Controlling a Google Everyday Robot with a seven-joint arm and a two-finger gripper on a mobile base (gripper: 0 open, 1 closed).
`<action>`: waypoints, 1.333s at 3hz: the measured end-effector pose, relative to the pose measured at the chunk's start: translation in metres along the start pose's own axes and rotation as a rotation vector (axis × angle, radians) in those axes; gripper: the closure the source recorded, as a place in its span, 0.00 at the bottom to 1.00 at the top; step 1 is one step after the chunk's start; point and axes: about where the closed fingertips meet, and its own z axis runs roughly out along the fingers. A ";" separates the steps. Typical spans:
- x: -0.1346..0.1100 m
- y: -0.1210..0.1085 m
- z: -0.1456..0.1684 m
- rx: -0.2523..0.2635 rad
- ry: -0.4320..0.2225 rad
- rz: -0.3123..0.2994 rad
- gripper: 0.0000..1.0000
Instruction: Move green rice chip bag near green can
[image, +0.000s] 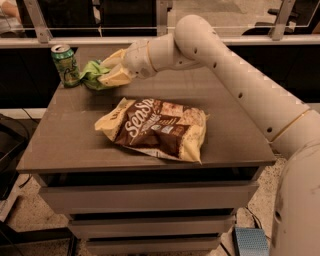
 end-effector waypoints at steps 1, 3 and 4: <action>0.008 0.005 0.014 -0.022 0.021 0.004 1.00; 0.024 -0.001 0.027 -0.025 0.076 0.018 0.59; 0.028 -0.003 0.029 -0.025 0.089 0.023 0.36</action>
Offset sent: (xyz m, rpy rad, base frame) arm 0.0159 0.0155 -0.0357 -0.0949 0.0303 -0.0214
